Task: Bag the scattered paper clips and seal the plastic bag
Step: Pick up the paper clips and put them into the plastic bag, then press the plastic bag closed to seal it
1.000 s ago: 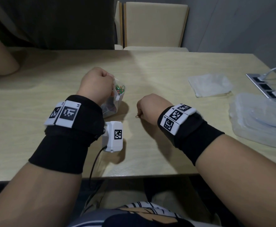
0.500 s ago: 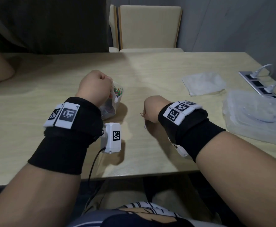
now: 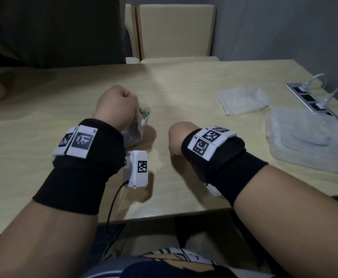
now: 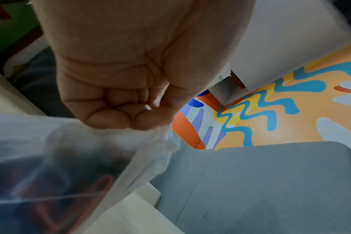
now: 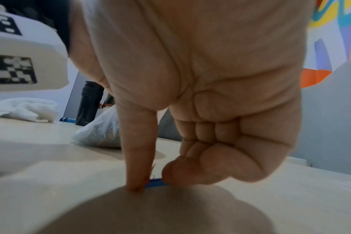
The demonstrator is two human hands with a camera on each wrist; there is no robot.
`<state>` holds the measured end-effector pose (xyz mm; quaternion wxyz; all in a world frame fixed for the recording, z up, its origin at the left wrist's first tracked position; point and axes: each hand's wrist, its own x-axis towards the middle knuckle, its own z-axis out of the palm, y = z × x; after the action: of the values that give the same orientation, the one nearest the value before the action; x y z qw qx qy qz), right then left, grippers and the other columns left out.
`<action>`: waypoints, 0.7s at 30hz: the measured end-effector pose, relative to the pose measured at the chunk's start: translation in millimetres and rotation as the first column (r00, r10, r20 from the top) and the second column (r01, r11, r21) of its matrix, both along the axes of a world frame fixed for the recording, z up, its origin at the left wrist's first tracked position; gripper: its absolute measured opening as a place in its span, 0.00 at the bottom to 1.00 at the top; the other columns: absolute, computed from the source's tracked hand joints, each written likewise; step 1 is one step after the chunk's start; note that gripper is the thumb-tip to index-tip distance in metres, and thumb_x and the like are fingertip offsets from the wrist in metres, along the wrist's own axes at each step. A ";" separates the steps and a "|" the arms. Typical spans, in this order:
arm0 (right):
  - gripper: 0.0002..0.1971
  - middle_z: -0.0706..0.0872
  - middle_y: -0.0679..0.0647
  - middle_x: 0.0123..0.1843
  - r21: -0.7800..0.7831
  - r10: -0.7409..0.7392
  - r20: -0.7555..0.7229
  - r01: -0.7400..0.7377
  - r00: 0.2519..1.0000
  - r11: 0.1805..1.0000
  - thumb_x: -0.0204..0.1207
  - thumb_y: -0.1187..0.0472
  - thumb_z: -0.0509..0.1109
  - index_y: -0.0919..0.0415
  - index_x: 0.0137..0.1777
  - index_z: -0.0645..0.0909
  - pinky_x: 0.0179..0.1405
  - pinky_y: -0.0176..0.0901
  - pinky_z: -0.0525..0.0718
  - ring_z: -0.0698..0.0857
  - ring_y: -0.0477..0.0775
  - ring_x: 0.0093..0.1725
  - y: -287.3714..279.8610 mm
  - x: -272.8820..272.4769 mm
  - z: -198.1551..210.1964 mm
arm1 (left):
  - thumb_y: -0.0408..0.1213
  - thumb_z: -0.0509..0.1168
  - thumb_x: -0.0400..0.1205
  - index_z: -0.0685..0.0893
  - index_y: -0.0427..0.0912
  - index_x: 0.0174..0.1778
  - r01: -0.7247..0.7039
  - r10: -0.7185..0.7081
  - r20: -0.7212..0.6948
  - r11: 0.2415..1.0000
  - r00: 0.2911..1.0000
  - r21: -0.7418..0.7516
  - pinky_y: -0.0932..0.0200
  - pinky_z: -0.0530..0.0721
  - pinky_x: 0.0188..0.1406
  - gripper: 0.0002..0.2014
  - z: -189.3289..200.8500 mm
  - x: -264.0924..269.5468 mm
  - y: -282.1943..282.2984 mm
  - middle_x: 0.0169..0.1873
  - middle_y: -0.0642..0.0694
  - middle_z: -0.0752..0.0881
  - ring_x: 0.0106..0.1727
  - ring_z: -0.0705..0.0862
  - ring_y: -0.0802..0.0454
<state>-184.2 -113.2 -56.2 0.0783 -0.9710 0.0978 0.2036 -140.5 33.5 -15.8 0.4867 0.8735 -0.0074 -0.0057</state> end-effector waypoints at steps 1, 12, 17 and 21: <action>0.15 0.85 0.60 0.54 0.028 -0.010 -0.007 0.010 1.000 1.000 0.74 0.59 0.70 0.60 0.60 0.84 0.51 0.51 0.84 0.86 0.62 0.55 1.1 0.0 -2.6 | 0.31 0.65 0.79 0.83 0.37 0.49 -0.006 0.006 -0.003 1.000 1.000 -0.008 0.34 0.86 0.59 0.05 1.6 -0.5 -2.0 0.47 0.35 0.88 0.56 0.86 0.30; 0.18 0.87 0.58 0.42 0.118 -0.076 -0.018 0.078 0.997 0.990 0.63 0.44 0.73 0.60 0.37 0.82 0.51 0.54 0.83 0.86 0.65 0.42 -8.6 12.4 -26.5 | 0.39 0.59 0.82 0.80 0.47 0.37 0.039 -0.039 0.013 0.999 0.999 -0.034 0.37 0.87 0.56 0.08 -2.9 0.4 -16.5 0.43 0.40 0.87 0.52 0.87 0.34; 0.09 0.88 0.60 0.49 0.346 -0.200 0.149 0.139 0.968 0.928 0.75 0.62 0.68 0.65 0.52 0.82 0.44 0.46 0.82 0.87 0.62 0.50 -35.4 -20.4 19.9 | 0.40 0.61 0.81 0.79 0.49 0.34 0.089 -0.088 0.029 0.995 0.996 -0.038 0.38 0.86 0.56 0.09 -6.2 5.0 -29.4 0.39 0.42 0.86 0.52 0.86 0.33; 0.08 0.88 0.58 0.50 0.545 -0.406 0.267 0.211 0.874 0.812 0.73 0.60 0.67 0.58 0.51 0.76 0.40 0.43 0.77 0.85 0.58 0.50 -63.6 -26.2 38.0 | 0.36 0.63 0.82 0.80 0.46 0.40 0.189 -0.188 0.017 0.982 0.982 -0.022 0.45 0.84 0.48 0.05 -4.3 6.9 -46.7 0.37 0.45 0.83 0.46 0.83 0.38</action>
<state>-210.4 -176.8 -18.2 0.3761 -0.9079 0.1842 0.0187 -133.6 -13.2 -20.1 0.4939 0.8633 -0.0938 -0.0452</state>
